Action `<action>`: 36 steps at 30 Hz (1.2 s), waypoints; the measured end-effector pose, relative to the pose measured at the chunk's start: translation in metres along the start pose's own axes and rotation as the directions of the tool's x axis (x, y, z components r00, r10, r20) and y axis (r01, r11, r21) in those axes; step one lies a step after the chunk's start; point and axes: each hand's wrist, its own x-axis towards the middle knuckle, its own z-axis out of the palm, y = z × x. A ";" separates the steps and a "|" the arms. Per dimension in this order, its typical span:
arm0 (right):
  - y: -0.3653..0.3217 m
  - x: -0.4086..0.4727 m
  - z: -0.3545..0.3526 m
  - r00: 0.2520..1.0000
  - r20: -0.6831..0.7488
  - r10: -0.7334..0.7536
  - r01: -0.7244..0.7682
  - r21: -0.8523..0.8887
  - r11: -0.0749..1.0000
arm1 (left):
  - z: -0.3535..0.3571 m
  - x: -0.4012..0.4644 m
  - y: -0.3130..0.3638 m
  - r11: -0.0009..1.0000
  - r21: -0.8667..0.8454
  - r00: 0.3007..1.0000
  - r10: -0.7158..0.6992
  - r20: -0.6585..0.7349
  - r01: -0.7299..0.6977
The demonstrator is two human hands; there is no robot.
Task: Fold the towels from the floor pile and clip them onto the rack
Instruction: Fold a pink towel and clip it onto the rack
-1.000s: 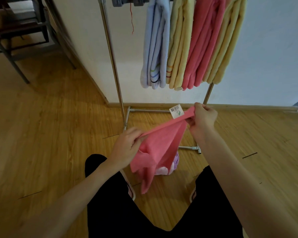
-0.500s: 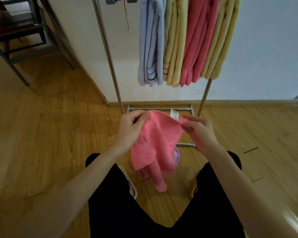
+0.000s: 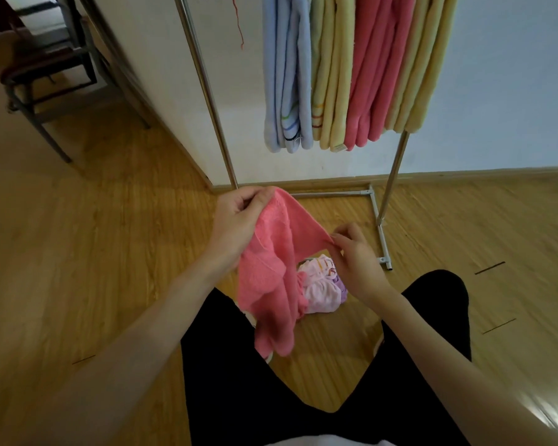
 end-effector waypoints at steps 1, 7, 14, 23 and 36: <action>-0.005 -0.001 -0.001 0.999 -0.021 -0.046 0.046 0.003 0.999 | -0.002 0.001 0.001 1.000 -0.003 1.000 -0.001 -0.010 0.001; -0.027 -0.007 0.004 0.968 0.100 -0.232 0.227 0.053 0.972 | -0.008 0.003 0.004 1.000 0.018 1.000 0.023 -0.021 -0.023; -0.027 0.002 0.017 0.969 0.205 -0.137 0.081 0.261 0.962 | -0.002 0.003 0.007 0.999 0.035 1.000 0.018 -0.020 -0.018; -0.034 0.005 0.016 0.952 0.301 -0.051 -0.082 0.413 0.907 | 0.008 0.003 0.008 0.997 0.061 0.998 0.055 0.002 -0.055; -0.019 0.011 -0.044 0.995 -0.001 0.098 -0.088 0.420 0.903 | -0.028 0.004 0.018 0.990 0.135 0.996 -0.057 0.073 0.047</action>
